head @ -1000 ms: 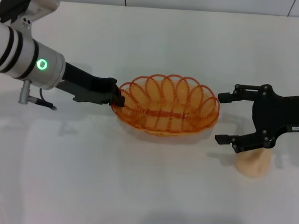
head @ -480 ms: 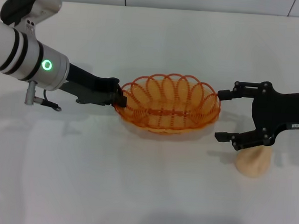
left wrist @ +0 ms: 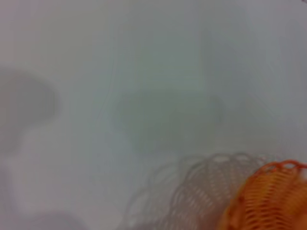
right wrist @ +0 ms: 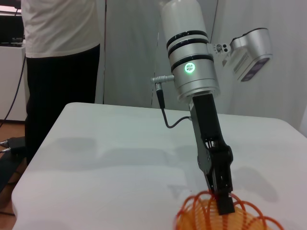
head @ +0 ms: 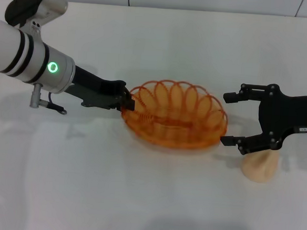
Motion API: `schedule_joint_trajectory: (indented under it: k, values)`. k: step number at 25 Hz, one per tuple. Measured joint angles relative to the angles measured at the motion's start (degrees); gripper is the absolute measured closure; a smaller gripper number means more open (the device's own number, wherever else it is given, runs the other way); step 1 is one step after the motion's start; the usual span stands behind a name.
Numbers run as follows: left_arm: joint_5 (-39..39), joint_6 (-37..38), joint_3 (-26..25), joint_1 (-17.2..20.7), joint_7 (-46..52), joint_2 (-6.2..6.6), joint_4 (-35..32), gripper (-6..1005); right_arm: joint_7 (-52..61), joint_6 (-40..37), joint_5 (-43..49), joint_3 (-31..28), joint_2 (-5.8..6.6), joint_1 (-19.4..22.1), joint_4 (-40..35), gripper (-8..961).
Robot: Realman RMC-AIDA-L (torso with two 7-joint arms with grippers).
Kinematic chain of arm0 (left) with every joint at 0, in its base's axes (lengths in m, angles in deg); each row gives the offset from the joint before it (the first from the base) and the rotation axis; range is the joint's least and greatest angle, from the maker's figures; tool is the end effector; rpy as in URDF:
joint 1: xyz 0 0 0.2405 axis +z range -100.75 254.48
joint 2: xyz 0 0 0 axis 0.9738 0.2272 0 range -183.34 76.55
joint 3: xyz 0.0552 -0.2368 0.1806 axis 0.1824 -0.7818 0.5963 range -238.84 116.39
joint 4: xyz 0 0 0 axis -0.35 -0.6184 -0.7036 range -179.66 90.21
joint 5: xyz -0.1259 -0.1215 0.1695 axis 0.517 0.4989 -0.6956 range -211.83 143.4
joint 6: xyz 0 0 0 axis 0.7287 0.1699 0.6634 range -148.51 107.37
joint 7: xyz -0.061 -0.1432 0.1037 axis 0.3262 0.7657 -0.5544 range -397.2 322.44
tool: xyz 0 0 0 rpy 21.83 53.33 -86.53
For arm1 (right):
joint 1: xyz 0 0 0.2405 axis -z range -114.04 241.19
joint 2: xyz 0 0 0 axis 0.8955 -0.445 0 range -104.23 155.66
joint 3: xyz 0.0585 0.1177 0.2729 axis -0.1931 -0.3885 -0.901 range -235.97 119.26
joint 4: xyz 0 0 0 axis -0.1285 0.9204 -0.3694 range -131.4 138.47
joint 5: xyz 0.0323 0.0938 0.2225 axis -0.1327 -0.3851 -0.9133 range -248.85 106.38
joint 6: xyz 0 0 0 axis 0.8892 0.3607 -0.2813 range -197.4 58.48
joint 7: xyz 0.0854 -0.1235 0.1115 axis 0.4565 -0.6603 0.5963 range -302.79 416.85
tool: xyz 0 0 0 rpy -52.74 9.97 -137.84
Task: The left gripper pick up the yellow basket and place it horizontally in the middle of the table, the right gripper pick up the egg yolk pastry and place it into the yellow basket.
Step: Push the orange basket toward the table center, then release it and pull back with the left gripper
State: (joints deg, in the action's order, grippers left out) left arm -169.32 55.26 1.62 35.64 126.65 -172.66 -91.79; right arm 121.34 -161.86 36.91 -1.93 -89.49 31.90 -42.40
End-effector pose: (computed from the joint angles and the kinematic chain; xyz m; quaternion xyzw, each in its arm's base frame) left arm -0.2573 0.4503 -0.0998 -0.7540 -0.6466 -0.0119 0.1146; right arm 0.2560 0.3996 -0.0455 -0.9792 -0.0466 0.1766 0.0886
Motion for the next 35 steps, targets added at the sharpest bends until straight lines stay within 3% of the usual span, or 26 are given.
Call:
schedule_joint_trajectory:
  k: [2, 13, 16, 23, 28, 35]
  values:
    - [0.0, 0.0, 0.0, 0.0, 0.0, 0.0, 0.0, 838, 0.0, 0.0, -0.1, 0.0, -0.02, 0.1, -0.1, 93]
    - [-0.4, 2.2, 0.4, -0.1, -0.2, 0.25, -0.3, 435, 0.2, 0.0, -0.3, 0.0, -0.03, 0.4, -0.7, 94]
    - [-0.5, 3.3, 0.9, -0.2, -1.1, 0.44, -0.9, 373, 0.4, 0.0, -0.3, -0.1, -0.02, 0.4, -0.7, 94]
    - [-0.1, 7.1, 0.4, 4.6, -6.0, 1.12, -12.8, 228, 2.7, 0.0, -0.3, -0.5, -0.02, 0.6, -0.7, 95]
    - [1.8, 10.8, 0.2, 10.1, -18.3, 1.6, -22.6, 137, 6.1, 0.1, -0.3, -0.6, 0.15, 1.4, -1.4, 95]
    - [9.8, 13.4, -3.6, 14.8, -40.0, 1.63, -25.2, 122, 11.1, -0.4, -0.2, -0.6, 0.12, 4.9, -6.7, 95]
